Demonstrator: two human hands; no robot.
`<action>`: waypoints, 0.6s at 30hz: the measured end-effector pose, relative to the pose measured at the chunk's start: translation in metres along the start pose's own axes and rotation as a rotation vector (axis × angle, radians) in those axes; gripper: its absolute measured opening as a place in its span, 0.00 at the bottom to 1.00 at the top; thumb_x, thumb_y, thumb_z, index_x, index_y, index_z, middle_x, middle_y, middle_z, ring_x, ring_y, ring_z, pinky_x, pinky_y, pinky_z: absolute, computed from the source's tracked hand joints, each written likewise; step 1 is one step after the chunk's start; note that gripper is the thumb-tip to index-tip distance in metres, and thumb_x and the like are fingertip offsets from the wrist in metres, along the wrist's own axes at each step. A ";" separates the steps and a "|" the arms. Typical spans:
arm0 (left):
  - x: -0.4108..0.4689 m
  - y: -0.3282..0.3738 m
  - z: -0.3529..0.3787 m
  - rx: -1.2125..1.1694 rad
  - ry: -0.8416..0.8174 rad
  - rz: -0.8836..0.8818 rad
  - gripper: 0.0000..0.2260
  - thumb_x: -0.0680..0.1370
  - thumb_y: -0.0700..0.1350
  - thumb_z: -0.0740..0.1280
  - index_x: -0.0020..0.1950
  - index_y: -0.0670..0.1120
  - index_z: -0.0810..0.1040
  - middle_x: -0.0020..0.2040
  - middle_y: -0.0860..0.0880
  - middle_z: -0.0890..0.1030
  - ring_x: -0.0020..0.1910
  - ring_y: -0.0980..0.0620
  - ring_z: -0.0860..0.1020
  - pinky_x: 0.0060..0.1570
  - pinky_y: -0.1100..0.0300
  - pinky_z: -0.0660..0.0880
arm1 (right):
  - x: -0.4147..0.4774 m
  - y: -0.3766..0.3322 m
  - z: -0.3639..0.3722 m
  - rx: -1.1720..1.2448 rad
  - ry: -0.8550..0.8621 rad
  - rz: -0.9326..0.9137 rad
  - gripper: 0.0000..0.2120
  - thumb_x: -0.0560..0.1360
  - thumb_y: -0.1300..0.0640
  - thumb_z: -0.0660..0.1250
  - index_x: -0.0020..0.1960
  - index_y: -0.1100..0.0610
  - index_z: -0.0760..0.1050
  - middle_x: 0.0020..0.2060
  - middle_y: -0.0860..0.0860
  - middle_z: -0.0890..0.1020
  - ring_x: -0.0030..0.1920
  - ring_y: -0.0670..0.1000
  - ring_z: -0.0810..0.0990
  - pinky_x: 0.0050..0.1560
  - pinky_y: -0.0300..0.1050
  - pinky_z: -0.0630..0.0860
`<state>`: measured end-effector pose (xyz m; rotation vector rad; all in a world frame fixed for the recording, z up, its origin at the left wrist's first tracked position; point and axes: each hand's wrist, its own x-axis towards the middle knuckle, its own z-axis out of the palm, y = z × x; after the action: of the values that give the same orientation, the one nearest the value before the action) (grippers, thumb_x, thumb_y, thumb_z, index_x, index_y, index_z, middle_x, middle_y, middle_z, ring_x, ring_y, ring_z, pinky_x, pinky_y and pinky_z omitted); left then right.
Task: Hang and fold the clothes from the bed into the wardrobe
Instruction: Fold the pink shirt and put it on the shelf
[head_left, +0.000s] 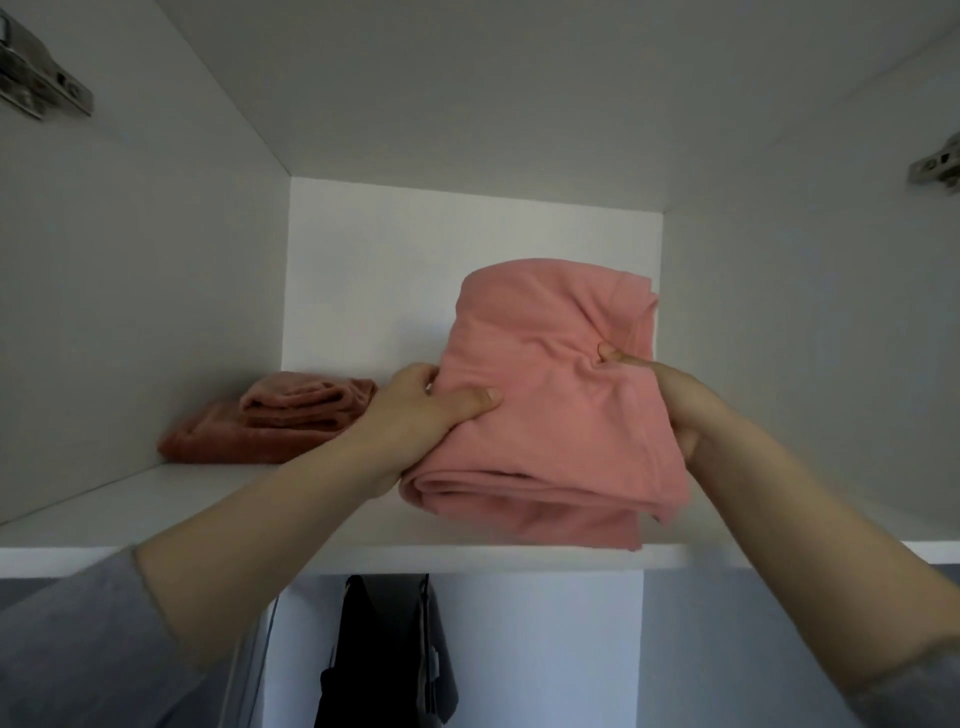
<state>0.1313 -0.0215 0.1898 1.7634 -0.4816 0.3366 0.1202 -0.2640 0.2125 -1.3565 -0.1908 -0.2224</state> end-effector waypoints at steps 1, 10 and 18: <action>0.010 0.003 0.000 0.018 0.019 0.018 0.32 0.62 0.60 0.76 0.62 0.47 0.76 0.57 0.50 0.81 0.53 0.50 0.81 0.58 0.50 0.77 | 0.008 -0.007 0.001 -0.017 -0.012 -0.003 0.14 0.78 0.50 0.66 0.57 0.59 0.77 0.42 0.53 0.86 0.38 0.51 0.86 0.34 0.41 0.80; 0.098 -0.007 0.006 0.108 0.146 0.036 0.35 0.67 0.59 0.76 0.69 0.49 0.68 0.63 0.50 0.75 0.56 0.50 0.78 0.54 0.56 0.75 | 0.102 -0.028 -0.002 -0.171 -0.078 -0.023 0.06 0.79 0.57 0.63 0.51 0.58 0.78 0.39 0.53 0.82 0.38 0.51 0.81 0.36 0.42 0.77; 0.171 -0.035 0.011 0.177 0.199 -0.037 0.33 0.69 0.56 0.75 0.69 0.45 0.69 0.63 0.47 0.76 0.57 0.47 0.77 0.60 0.50 0.75 | 0.192 -0.013 -0.010 -0.375 -0.046 -0.028 0.12 0.80 0.59 0.62 0.40 0.61 0.75 0.28 0.53 0.79 0.23 0.47 0.77 0.22 0.34 0.70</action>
<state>0.2973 -0.0492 0.2376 1.8834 -0.2826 0.5363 0.3017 -0.2852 0.2728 -1.7333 -0.2141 -0.2592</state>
